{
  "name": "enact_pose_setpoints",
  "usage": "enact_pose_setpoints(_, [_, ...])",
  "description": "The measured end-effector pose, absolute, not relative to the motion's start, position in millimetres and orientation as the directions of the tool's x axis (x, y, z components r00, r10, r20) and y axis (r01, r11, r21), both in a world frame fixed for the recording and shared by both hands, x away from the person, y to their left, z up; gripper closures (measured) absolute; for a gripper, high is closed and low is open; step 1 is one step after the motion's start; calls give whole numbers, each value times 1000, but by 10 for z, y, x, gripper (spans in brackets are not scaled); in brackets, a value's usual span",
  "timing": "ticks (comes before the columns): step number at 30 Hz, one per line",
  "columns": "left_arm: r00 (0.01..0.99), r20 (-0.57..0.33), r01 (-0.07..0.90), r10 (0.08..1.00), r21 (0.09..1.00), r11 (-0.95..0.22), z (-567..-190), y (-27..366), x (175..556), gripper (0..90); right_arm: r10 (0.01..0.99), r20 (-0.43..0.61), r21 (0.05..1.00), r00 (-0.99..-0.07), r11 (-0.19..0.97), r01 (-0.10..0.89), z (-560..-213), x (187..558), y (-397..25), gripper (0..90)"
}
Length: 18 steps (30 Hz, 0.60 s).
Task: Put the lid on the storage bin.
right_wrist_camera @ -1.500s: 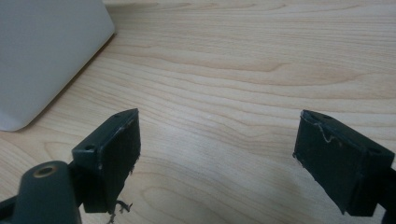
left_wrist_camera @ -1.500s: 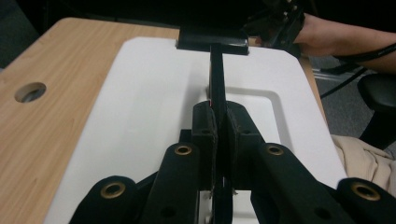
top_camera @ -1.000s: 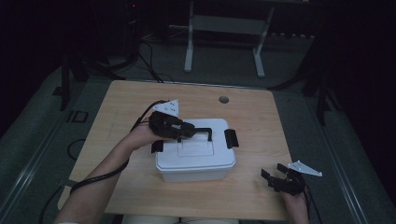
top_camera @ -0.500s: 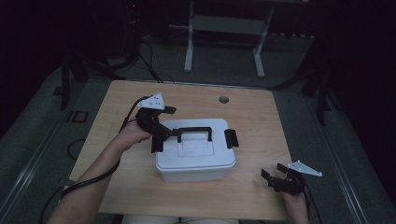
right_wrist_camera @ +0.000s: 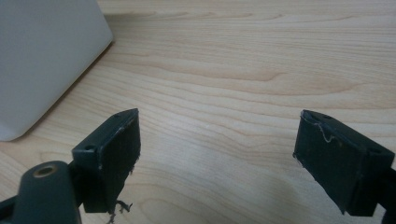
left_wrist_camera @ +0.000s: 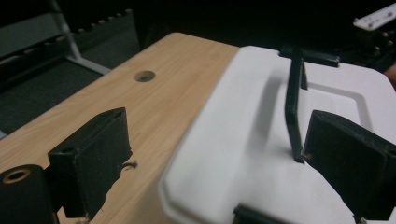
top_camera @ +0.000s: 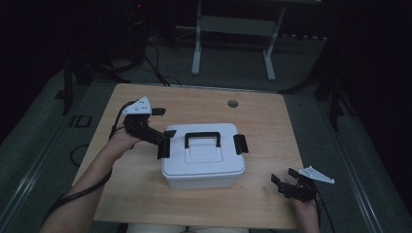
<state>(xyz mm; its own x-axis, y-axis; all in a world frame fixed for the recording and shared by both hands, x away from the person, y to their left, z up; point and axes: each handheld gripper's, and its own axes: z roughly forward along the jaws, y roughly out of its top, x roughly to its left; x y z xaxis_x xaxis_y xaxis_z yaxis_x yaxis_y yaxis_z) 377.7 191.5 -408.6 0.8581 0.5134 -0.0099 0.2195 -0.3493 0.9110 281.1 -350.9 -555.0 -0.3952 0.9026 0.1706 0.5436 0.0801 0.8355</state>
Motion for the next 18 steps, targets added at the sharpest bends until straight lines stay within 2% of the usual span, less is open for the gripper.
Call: enact_pose_setpoints(18, [801, -29, 259, 598, 918, -302, -4201, 2365, 3661, 70, 903, 165, 835, -398, 87, 543, -5551, 2811, -3502, 143])
